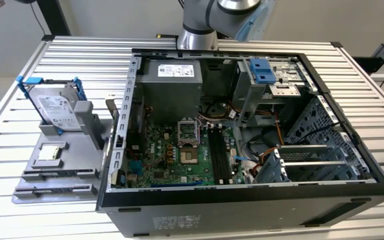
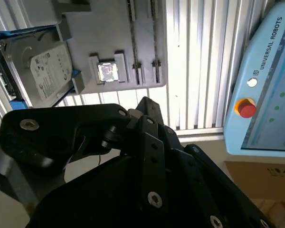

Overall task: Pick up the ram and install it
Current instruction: 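Pick up the ram and move it above insertion slot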

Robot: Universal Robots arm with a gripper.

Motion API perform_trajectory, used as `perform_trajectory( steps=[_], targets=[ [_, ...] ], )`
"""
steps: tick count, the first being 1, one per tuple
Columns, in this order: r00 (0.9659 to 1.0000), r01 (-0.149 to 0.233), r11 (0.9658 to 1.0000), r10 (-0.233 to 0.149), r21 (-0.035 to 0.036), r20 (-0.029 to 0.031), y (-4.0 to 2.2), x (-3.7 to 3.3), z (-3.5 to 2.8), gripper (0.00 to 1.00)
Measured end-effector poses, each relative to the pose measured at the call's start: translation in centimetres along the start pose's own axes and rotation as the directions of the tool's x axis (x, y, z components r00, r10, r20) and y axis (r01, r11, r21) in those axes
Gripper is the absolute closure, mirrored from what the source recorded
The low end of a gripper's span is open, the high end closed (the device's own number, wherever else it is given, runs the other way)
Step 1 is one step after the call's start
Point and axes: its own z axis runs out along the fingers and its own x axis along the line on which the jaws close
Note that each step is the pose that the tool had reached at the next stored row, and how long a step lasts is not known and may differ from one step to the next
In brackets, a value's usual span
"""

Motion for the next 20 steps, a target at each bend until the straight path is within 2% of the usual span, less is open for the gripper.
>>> perform_trajectory(
  steps=[5,10,15,17,20],
  targets=[
    [0.9977,0.068,0.9977,-0.068,-0.0018,-0.0019,0.04,0.03,0.0,1.0],
    [0.9908,0.135,0.9908,-0.135,-0.0035,-0.0034,0.08,0.06,0.0,1.0],
    [0.9798,0.2,0.9798,-0.2,-0.005,-0.0047,0.12,0.09,0.0,1.0],
    [0.9742,0.225,0.9742,-0.225,-0.0057,-0.0053,0.13,0.1,0.0,1.0],
    [0.9643,0.265,0.9643,-0.265,-0.0068,-0.0061,0.16,0.12,0.0,1.0]
  ],
)
